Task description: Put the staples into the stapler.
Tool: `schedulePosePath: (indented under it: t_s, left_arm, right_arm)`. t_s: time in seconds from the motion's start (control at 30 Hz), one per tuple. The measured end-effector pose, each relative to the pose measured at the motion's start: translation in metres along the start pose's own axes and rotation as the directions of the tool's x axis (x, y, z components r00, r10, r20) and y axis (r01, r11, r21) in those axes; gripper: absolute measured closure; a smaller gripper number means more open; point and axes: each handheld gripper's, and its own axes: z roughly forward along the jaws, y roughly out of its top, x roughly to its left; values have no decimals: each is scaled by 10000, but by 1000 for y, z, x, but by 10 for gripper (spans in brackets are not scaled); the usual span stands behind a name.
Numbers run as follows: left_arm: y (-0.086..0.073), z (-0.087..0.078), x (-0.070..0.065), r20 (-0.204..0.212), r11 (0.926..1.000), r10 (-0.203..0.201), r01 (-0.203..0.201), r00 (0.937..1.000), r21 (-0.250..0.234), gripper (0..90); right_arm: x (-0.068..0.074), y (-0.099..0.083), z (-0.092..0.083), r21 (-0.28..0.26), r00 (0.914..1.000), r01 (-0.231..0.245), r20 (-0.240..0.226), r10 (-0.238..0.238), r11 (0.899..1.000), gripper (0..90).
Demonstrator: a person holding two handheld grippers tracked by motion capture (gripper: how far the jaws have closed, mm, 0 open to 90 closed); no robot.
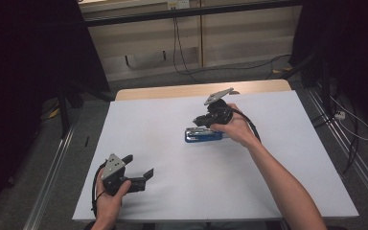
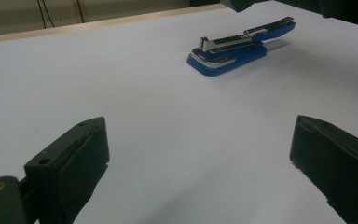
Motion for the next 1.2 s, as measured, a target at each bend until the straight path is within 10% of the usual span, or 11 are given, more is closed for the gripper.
schedulePosePath:
  t_s: [1.2]
  left_arm:
    - [0, -1, 1, -44, 9999, -123, 123, 9999, -21, 47]
  right_arm:
    - [-12, 2, 22, 910, 9905, 1120, -898, -1038, 9895, 791]
